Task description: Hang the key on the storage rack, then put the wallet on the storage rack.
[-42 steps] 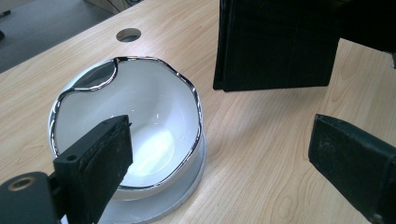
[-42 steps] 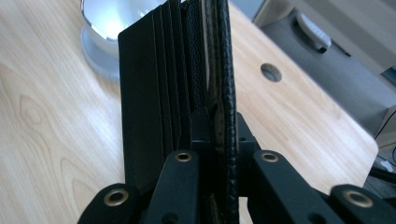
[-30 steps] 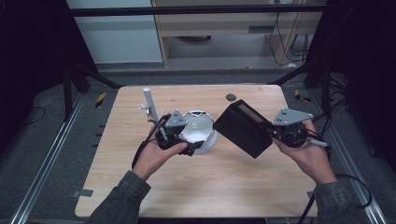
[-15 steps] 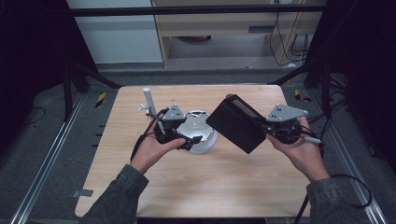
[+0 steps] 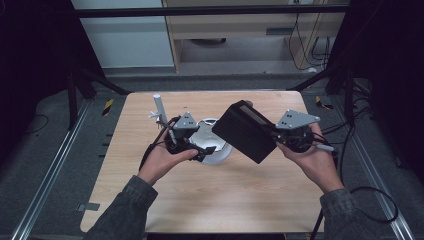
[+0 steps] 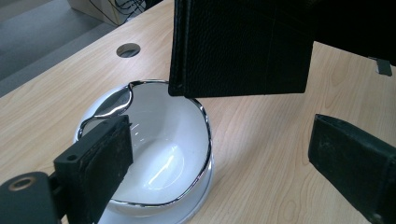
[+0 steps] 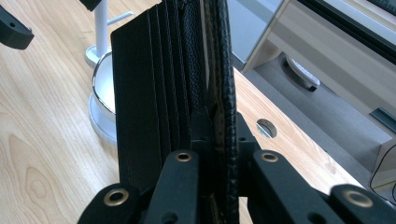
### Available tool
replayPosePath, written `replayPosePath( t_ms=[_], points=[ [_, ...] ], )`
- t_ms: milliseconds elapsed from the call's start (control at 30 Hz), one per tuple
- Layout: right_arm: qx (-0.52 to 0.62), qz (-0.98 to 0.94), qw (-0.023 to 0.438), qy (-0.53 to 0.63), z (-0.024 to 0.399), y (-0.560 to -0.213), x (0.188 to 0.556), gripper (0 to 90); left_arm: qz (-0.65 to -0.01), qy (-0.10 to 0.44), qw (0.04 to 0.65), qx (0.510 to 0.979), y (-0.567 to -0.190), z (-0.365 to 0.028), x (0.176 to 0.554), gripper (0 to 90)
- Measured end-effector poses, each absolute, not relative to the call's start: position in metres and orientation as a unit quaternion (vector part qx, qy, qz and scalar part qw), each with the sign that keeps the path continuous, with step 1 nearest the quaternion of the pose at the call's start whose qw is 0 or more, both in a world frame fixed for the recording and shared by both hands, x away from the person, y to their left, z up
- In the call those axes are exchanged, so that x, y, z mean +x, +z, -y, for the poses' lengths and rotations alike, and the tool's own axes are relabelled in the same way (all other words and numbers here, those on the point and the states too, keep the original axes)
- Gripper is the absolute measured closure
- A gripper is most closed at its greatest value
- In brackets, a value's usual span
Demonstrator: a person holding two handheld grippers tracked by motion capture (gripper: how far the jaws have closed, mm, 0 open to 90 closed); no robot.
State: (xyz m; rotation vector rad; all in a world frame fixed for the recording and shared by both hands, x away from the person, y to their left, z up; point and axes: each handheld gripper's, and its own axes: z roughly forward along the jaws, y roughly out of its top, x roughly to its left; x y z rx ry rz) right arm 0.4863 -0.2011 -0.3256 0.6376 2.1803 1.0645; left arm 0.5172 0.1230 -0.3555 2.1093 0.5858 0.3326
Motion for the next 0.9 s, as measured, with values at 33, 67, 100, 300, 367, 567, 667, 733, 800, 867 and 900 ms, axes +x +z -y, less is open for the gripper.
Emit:
replayPosePath(
  t_ms=[33, 67, 100, 300, 367, 567, 667, 733, 800, 867, 900],
  points=[
    [0.24, -0.826, 0.311, 0.404, 0.2, -0.326, 0.486, 84.8, -0.235, 0.133, 0.447, 0.853, -0.355, -0.123, 0.517, 6.7],
    [0.24, -0.826, 0.311, 0.404, 0.199, -0.325, 0.486, 84.8, -0.233, 0.133, 0.447, 0.854, -0.355, -0.122, 0.518, 6.7],
    [0.238, -0.826, 0.311, 0.406, 0.199, -0.325, 0.486, 84.8, -0.231, 0.131, 0.447, 0.854, -0.355, -0.121, 0.519, 6.7],
    [0.231, -0.826, 0.307, 0.412, 0.193, -0.325, 0.484, 84.8, -0.224, 0.119, 0.443, 0.86, -0.354, -0.11, 0.528, 8.1],
    [0.228, -0.827, 0.305, 0.414, 0.191, -0.325, 0.484, 84.8, -0.22, 0.116, 0.439, 0.863, -0.353, -0.107, 0.531, 8.1],
    [0.217, -0.828, 0.302, 0.419, 0.186, -0.325, 0.483, 84.8, -0.212, 0.103, 0.434, 0.87, -0.355, -0.095, 0.542, 10.5],
    [0.215, -0.828, 0.299, 0.422, 0.184, -0.326, 0.483, 84.8, -0.207, 0.098, 0.436, 0.87, -0.357, -0.089, 0.545, 12.5],
    [0.211, -0.83, 0.297, 0.422, 0.182, -0.326, 0.483, 84.8, -0.206, 0.094, 0.44, 0.869, -0.357, -0.086, 0.547, 14.4],
    [0.21, -0.831, 0.296, 0.421, 0.182, -0.327, 0.483, 84.8, -0.208, 0.088, 0.444, 0.867, -0.358, -0.085, 0.55, 16.6],
    [0.208, -0.831, 0.296, 0.422, 0.182, -0.327, 0.483, 84.8, -0.211, 0.083, 0.448, 0.865, -0.359, -0.084, 0.553, 22.9],
    [0.207, -0.831, 0.296, 0.423, 0.182, -0.327, 0.484, 84.7, -0.211, 0.08, 0.447, 0.866, -0.359, -0.085, 0.555, 27.5]
  ],
)
